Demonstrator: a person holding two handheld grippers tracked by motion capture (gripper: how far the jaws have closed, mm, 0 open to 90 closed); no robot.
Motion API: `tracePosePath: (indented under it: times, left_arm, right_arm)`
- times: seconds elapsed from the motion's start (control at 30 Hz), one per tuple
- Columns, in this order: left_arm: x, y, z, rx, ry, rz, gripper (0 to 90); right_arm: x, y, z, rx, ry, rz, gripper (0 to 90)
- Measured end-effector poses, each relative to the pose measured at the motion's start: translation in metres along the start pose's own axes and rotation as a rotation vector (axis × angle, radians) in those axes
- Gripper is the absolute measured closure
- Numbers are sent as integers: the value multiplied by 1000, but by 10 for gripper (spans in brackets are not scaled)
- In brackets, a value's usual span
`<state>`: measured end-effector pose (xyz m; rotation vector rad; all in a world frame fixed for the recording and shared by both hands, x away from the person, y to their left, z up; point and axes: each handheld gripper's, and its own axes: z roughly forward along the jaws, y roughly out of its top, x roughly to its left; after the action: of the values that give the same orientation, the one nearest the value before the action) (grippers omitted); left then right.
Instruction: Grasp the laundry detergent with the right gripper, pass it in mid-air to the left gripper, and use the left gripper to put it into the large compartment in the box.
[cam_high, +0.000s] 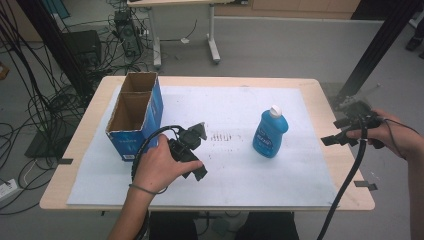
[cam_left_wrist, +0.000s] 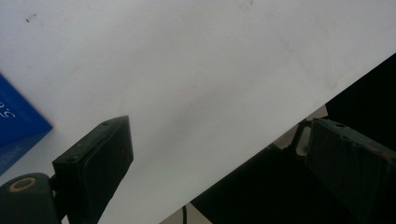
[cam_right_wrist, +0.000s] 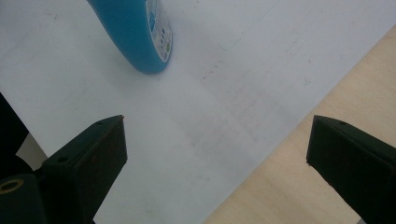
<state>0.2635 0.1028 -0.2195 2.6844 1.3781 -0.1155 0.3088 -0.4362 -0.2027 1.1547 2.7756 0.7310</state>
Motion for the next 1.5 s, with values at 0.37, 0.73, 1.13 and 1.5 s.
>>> tracePosePath:
  times: [0.37,0.73,1.13,1.5]
  left_arm:
    - [1,-2,0,-1,-1,-8,80]
    - [3,1,3,7,-5,-5,80]
    - [2,3,2,6,-1,-3,80]
    - [4,3,3,9,-5,-12,80]
  right_arm:
    - [1,-6,2,-17,0,-3,50]
    - [3,-18,3,-56,13,7,48]
    - [4,-32,4,-87,13,13,46]
    - [5,-39,9,-101,18,8,44]
